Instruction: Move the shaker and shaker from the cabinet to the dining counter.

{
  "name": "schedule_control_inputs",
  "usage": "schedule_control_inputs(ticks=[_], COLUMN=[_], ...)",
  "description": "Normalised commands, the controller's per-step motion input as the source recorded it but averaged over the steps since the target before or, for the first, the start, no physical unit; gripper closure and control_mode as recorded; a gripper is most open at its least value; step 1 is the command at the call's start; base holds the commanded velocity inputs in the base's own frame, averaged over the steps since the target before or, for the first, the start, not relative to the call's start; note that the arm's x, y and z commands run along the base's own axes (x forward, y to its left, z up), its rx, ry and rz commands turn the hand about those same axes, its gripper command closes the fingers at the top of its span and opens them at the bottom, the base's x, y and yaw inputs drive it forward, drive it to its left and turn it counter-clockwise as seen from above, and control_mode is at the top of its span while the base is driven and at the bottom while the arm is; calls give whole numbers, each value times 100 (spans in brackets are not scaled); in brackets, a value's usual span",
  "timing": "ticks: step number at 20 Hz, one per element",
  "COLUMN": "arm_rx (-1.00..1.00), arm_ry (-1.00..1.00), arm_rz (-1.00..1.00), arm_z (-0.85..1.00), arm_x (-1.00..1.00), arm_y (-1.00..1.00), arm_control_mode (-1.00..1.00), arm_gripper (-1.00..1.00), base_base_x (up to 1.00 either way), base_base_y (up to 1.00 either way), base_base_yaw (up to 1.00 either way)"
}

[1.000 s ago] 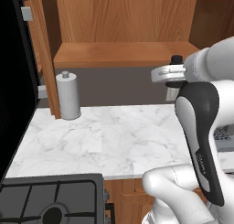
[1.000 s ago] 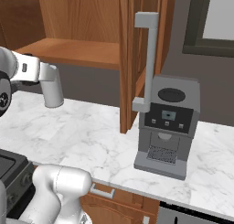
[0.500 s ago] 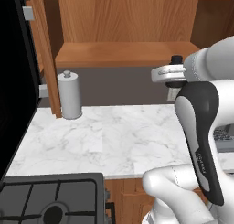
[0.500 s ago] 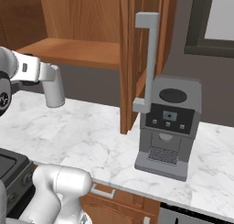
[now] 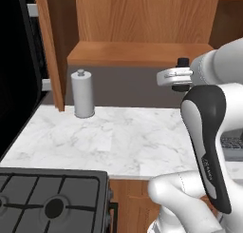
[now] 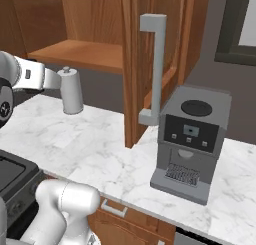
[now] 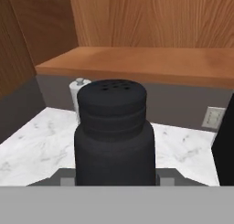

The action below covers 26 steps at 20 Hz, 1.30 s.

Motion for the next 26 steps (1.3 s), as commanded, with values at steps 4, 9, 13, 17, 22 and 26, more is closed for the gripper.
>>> schedule_control_inputs(ticks=[4, 9, 13, 17, 22, 26], arm_rx=[0, 0, 0, 0, 0, 0], arm_ry=[0, 0, 0, 0, 0, 0], arm_rz=[0, 0, 0, 0, 0, 0], arm_z=[0, 0, 0, 0, 0, 0], arm_x=[0, 0, 0, 0, 0, 0], arm_y=[0, 0, 0, 0, 0, 0], arm_control_mode=[100, 100, 100, 100, 100, 100], arm_gripper=[100, 100, 100, 100, 100, 100], base_base_x=[-39, -39, -16, -2, -37, -70], base_base_y=[-30, -21, -25, -48, -31, 0], base_base_yaw=[19, 9, 7, 14, 22, 23])
